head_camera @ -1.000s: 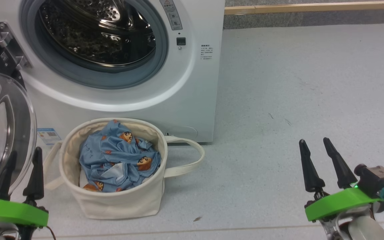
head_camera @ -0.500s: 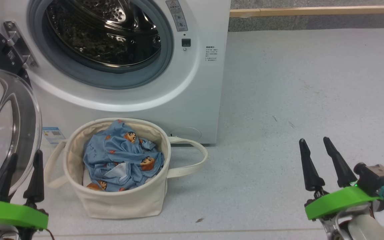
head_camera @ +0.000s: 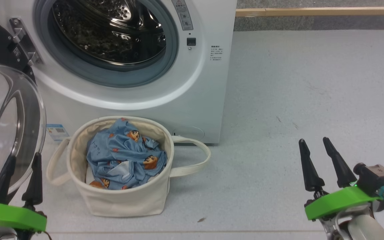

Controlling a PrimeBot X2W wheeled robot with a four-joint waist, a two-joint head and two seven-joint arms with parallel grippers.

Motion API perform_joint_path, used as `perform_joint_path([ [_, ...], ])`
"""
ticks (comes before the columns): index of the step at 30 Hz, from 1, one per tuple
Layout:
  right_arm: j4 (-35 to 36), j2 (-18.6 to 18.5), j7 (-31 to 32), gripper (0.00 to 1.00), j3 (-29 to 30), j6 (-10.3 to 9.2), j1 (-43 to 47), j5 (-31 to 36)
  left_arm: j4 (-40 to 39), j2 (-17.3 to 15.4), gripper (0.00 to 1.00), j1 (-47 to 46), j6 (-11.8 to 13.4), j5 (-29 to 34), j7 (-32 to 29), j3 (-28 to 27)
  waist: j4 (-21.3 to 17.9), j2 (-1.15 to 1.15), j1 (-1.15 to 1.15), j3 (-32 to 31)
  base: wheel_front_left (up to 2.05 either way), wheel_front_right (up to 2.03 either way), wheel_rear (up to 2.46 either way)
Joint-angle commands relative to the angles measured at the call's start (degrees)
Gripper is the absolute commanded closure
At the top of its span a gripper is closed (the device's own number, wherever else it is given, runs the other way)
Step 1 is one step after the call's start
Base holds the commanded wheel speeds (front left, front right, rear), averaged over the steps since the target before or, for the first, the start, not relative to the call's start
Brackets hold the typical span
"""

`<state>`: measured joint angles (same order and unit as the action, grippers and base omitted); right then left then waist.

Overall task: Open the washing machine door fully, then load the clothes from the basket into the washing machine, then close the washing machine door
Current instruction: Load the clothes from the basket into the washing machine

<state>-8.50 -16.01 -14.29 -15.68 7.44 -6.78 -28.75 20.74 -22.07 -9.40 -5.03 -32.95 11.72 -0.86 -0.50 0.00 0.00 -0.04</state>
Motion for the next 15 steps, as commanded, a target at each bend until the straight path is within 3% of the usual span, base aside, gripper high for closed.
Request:
perform_joint_path([
  [1, 1.70, -0.66, -0.71, 0.00, -0.61, 0.05, -1.76, 0.07, -1.45, -2.88, 0.00, -2.33, 0.47, -0.39, 0.42, -2.45, 0.10, 0.00, 0.00, 0.01, 1.17, -1.04, -0.12],
  [15, 1.75, -0.52, -0.71, 0.00, -0.65, 0.05, -1.60, 0.09, -1.65, -3.00, 0.00, -2.17, 1.12, -0.89, 0.66, -2.35, 0.96, 0.00, 0.00, -0.19, 1.34, -1.21, -0.13],
])
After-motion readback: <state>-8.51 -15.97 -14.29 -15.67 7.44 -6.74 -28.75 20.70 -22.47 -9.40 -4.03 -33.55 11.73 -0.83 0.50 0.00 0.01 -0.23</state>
